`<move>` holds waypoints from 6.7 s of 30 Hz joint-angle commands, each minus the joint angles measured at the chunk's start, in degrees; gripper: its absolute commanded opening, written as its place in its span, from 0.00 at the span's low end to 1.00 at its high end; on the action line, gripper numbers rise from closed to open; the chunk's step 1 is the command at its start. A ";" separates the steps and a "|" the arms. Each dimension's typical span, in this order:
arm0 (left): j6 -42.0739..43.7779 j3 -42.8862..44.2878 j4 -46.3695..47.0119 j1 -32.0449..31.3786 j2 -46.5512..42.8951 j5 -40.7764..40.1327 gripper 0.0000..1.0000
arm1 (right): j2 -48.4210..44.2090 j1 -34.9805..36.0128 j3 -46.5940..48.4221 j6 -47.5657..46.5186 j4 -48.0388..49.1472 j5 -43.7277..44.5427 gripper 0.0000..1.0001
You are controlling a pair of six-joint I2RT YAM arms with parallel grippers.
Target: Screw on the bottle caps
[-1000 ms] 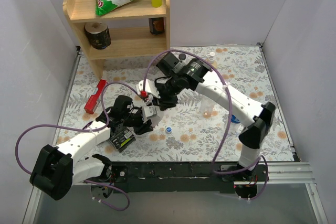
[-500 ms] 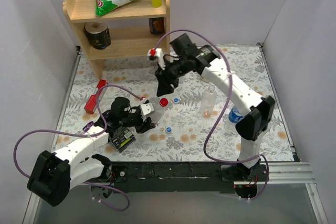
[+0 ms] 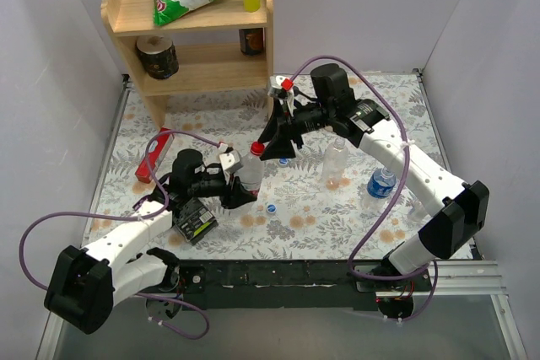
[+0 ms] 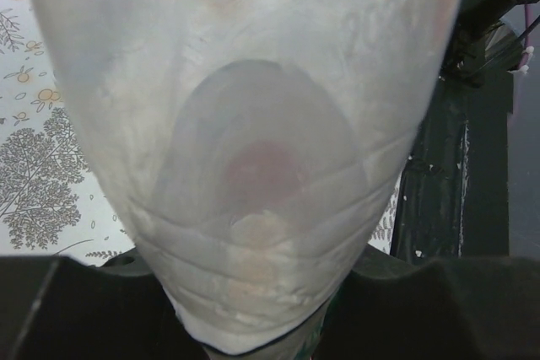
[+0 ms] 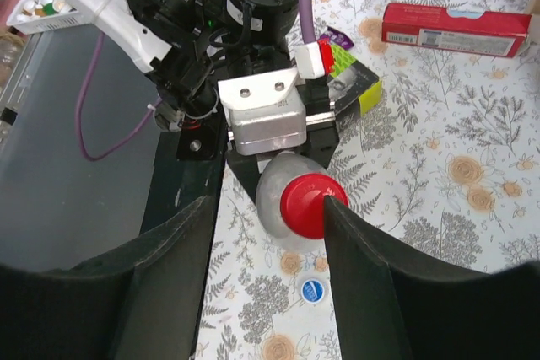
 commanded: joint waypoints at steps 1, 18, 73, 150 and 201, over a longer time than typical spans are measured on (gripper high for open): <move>-1.47 3.59 2.48 0.31 0.54 3.25 0.00 | 0.41 -0.18 -0.53 3.03 6.55 -2.68 0.62; 0.99 5.08 -0.33 0.31 0.54 3.60 0.00 | 3.39 -2.29 -0.97 9.09 13.05 1.80 0.49; -6.91 6.58 3.71 1.80 4.67 2.46 0.00 | 5.33 -3.87 -3.43 25.00 25.97 -0.66 0.58; 15.50 21.25 -28.45 9.36 21.28 -17.67 0.98 | 7.00 -26.28 -6.51 -10.85 21.49 12.96 0.11; 16.38 22.05 -28.54 9.36 24.18 -16.61 0.98 | 13.50 -26.19 -0.71 -9.71 19.12 16.04 0.70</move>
